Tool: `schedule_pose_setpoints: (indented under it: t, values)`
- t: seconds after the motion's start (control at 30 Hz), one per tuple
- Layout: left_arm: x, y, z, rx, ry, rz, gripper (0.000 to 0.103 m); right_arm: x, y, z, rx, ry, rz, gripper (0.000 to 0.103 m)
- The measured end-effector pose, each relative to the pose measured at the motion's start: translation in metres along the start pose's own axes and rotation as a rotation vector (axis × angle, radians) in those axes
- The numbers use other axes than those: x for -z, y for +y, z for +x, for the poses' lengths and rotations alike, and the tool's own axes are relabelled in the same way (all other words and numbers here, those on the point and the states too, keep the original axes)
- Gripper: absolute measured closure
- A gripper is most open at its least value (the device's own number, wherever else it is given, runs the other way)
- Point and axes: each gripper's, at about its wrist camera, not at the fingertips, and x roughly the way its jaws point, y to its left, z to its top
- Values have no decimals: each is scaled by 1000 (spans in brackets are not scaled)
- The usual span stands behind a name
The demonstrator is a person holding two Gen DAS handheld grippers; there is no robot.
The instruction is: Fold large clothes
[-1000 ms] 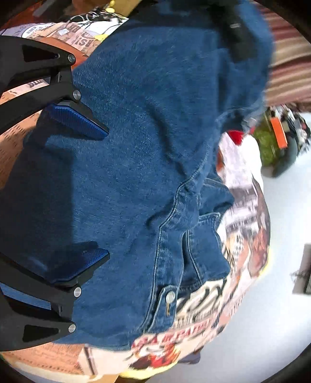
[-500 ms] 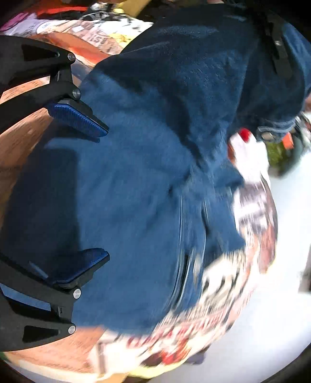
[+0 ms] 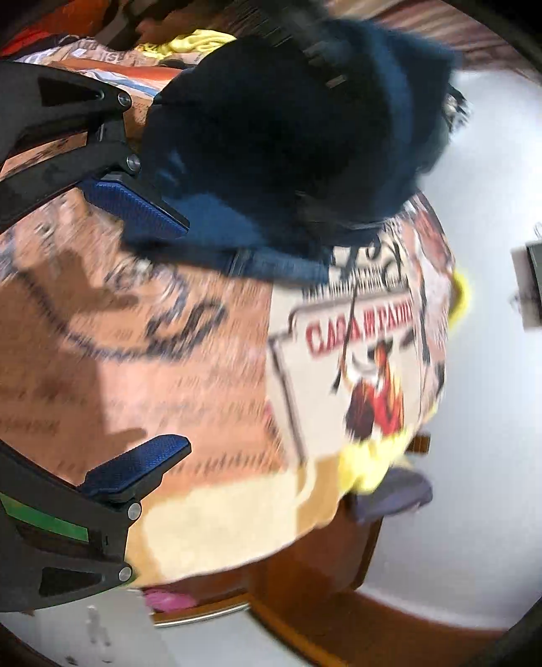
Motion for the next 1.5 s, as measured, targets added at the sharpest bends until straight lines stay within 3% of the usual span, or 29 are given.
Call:
schedule_pose_setpoints:
  t: [0.17,0.27,0.5,0.53,0.63,0.67,0.77,0.97,1.17,1.3,1.4,1.5]
  values:
    - [34,-49,18,78,139,122,80,20,-26,-24,34,-6,33,9]
    - [48,-65,22,64,192,170,77,31,-31,-33,37,-7,45,9]
    - [47,-57,9,73,255,109,68,39,-30,-50,29,-30,47,9]
    - [46,-54,8,94,265,85,62,38,-29,-51,26,-35,44,9]
    - [47,-41,3,201,285,4,26,35,-23,-61,13,-62,29,9]
    - [47,-37,-3,245,278,-32,20,34,-21,-64,8,-70,24,9]
    - [46,-25,-22,252,257,-71,20,28,-11,-72,-10,-100,2,9]
    - [41,36,-57,156,146,-165,20,14,17,-79,-68,-146,-46,9]
    - [56,104,-47,48,189,-268,20,-4,60,-60,-157,-149,-106,9]
    - [82,122,-26,73,261,-323,20,-15,88,-19,-216,-63,-132,9]
    - [102,122,-8,112,344,-354,20,-15,97,21,-253,74,-108,9]
    - [116,116,-4,118,345,-347,19,-9,95,47,-247,146,-109,9]
